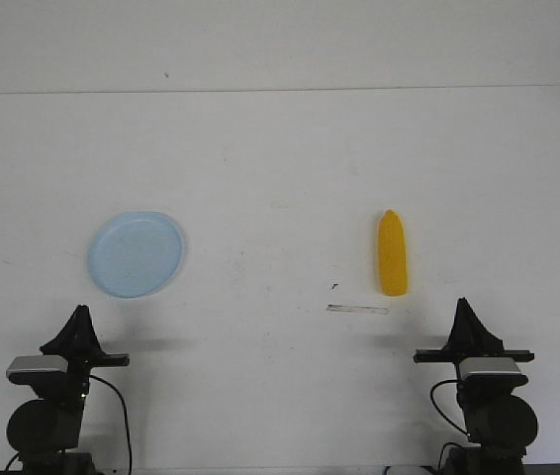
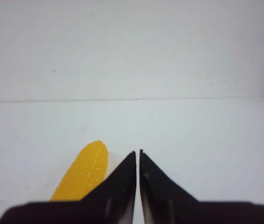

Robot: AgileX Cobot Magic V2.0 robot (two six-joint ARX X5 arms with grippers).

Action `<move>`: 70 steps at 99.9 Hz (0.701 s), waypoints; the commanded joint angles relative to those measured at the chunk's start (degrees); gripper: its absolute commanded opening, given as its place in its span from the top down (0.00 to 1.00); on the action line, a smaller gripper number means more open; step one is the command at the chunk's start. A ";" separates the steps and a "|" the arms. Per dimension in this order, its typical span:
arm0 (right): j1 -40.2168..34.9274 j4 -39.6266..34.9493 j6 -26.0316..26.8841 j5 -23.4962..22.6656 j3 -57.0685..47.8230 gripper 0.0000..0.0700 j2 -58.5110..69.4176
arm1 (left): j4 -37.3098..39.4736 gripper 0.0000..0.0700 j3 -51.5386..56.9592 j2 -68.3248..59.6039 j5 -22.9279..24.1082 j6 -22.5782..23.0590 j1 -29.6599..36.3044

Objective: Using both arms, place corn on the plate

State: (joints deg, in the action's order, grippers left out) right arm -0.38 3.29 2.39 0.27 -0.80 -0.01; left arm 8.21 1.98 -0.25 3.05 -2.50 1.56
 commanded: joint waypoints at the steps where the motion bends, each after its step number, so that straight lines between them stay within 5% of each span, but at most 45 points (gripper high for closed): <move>1: -0.09 0.59 0.55 0.15 0.07 0.98 0.07 | 0.85 1.00 -1.22 0.07 -0.07 -0.11 0.00; 35: -0.09 0.59 0.55 0.15 0.07 0.98 0.07 | 0.85 1.00 -1.22 0.07 -0.07 -0.26 0.00; 55: -0.09 0.59 0.55 0.15 0.07 0.98 0.07 | 4.87 1.00 -1.09 0.07 -0.04 -11.58 -0.04; 70: -0.09 0.59 0.55 0.15 0.07 0.98 0.07 | 6.78 1.00 1.57 0.04 -0.02 -11.74 -0.04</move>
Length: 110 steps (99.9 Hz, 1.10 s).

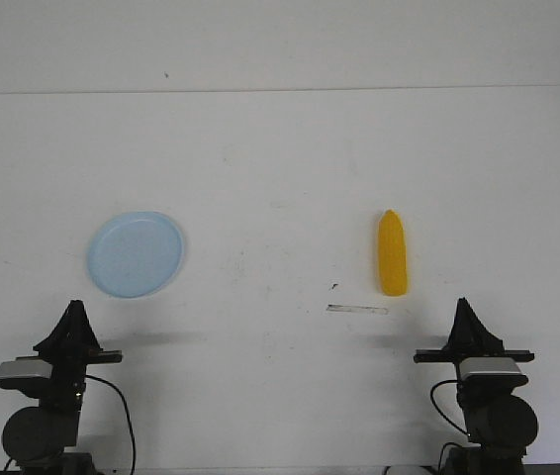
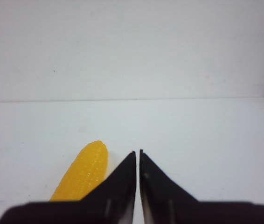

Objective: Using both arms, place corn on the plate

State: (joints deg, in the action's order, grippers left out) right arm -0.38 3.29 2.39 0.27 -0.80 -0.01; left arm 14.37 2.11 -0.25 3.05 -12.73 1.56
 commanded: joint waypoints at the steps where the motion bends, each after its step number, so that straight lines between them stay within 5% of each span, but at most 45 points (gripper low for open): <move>1: -0.09 0.59 0.55 0.15 0.07 0.98 0.07 | 0.59 1.00 1.77 0.02 -0.02 -1.44 -0.04; 24: -0.09 0.59 0.55 0.15 0.07 0.98 0.07 | -1.09 1.00 11.34 -3.21 0.48 -0.98 -0.07; 58: -0.09 0.59 0.55 0.15 0.07 0.98 0.07 | -17.84 1.00 32.28 -21.81 0.46 7.63 -0.04; 73: -0.09 0.57 0.55 0.15 0.07 0.98 0.07 | -24.39 1.00 40.59 -32.52 0.39 7.15 -0.04; 87: -0.09 0.57 0.55 0.15 0.07 0.98 0.07 | -28.68 1.00 45.97 -41.35 0.39 1.22 -0.15; 110: -0.09 0.59 0.55 0.15 0.07 0.98 0.07 | -30.12 1.00 52.26 -53.40 0.37 1.27 -2.05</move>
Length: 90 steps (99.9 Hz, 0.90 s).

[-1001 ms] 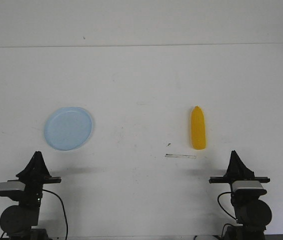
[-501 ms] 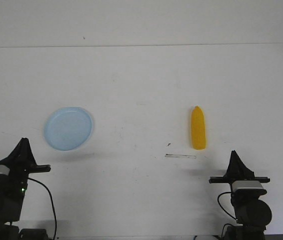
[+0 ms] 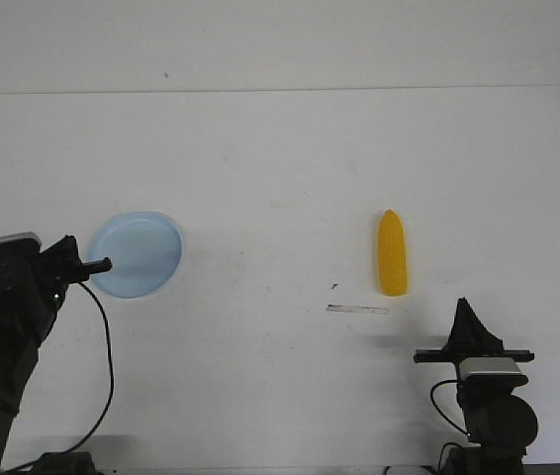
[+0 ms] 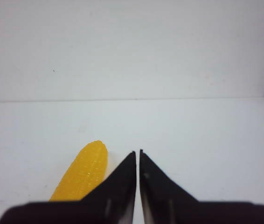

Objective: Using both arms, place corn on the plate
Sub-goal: 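Reach the left gripper forward to the edge of the blue plate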

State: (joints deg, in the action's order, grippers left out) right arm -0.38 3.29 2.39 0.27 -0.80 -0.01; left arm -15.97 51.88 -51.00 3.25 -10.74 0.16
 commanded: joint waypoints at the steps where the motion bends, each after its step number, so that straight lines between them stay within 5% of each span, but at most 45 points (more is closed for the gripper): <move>1: -0.09 0.59 0.55 0.15 0.07 0.98 0.07 | -0.04 1.00 2.86 -3.13 0.17 -0.79 -0.79; 37: -0.09 0.59 0.55 0.15 0.07 0.98 0.07 | -17.68 1.00 15.06 -20.24 -0.92 -2.38 -6.93; 45: -0.09 0.59 0.55 0.15 0.07 0.98 0.07 | -18.99 1.00 15.87 -23.04 -5.99 -1.36 -9.31; 64: -0.09 0.59 0.55 0.15 0.07 0.98 0.07 | -20.09 1.00 16.41 -30.18 -26.10 -1.51 -16.90; 83: -0.09 0.59 0.55 0.15 0.07 0.98 0.07 | -20.13 0.99 16.41 -35.30 -27.74 -3.54 -22.21; 90: -0.09 0.57 0.55 0.15 0.07 0.98 0.07 | -19.98 0.90 16.41 -36.83 -27.74 -3.52 -22.91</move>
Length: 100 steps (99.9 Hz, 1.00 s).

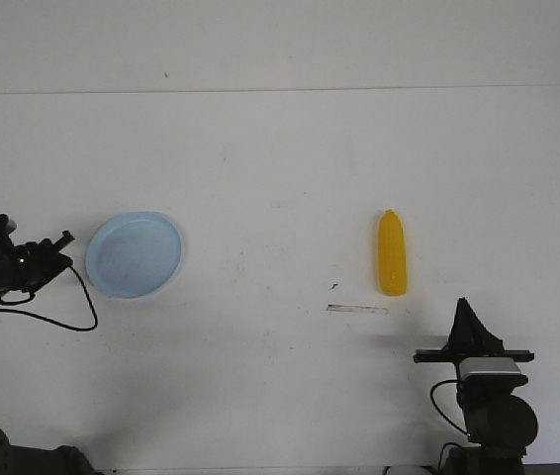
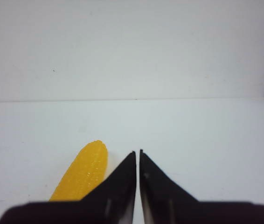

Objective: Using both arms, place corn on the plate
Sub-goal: 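Reach the left gripper forward to the edge of the blue plate, then push the blue plate with the left gripper toward the corn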

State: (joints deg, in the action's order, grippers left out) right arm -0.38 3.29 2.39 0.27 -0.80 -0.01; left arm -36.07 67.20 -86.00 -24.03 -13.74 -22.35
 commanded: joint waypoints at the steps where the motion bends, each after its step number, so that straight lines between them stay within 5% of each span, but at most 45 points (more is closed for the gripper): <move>1: -0.09 0.59 0.55 0.15 0.07 0.98 0.07 | 0.13 0.88 1.09 -2.08 -0.46 -0.52 -0.46; 12: -0.09 0.59 0.55 0.15 0.07 0.98 0.07 | 0.07 0.69 1.09 -4.85 -0.48 -0.15 -0.85; 83: -0.09 0.59 0.55 0.15 0.07 0.98 0.07 | 0.92 0.69 1.07 -13.64 -3.56 3.80 3.21; 92: -0.09 0.59 0.55 0.15 0.07 0.98 0.07 | 1.75 0.75 1.07 -13.70 -3.58 3.80 3.43; 100: -0.09 0.59 0.55 0.15 0.07 0.98 0.07 | 1.84 0.96 1.07 -13.90 -3.56 3.82 3.56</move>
State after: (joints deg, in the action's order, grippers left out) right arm -0.38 3.31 2.39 0.27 -0.80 -0.01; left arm -34.09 67.33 -98.32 -27.33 -10.81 -18.72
